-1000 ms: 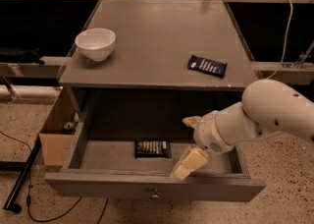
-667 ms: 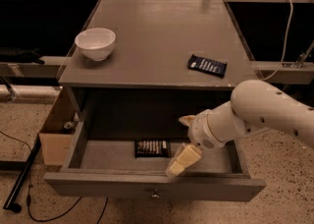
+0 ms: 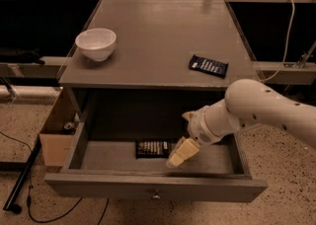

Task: Pick rxbar chocolate from top drawer and place on counter

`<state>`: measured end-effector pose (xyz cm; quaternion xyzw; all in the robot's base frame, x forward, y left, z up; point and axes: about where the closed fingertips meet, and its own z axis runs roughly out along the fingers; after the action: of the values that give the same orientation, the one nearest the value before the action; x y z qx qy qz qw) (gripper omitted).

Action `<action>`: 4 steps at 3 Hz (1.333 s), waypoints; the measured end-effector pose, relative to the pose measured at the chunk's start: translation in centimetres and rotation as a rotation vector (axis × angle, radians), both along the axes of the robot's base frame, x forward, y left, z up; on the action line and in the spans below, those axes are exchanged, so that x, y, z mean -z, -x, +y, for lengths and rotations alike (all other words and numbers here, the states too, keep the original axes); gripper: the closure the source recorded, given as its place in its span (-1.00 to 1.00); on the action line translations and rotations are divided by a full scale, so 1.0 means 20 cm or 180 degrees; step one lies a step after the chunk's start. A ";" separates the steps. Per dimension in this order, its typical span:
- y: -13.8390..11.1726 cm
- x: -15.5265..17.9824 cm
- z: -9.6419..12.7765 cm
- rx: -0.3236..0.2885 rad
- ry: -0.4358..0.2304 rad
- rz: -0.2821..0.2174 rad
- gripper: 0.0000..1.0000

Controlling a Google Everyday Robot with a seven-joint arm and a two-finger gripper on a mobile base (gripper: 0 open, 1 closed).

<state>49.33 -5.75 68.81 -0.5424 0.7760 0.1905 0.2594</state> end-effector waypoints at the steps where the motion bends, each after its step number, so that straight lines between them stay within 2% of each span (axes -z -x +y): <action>1: -0.09 0.05 0.04 0.0013 0.0038 -0.0040 -1.00; 2: -0.14 0.11 0.07 0.0061 0.0071 -0.0057 -1.00; 4: -0.14 0.27 0.18 -0.0001 0.0224 -0.0037 -1.00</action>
Offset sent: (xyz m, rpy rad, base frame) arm 0.0392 0.0185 -0.0378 -0.0329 -0.0252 -0.0458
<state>52.17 -2.06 63.41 -0.5524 0.7806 0.1599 0.2447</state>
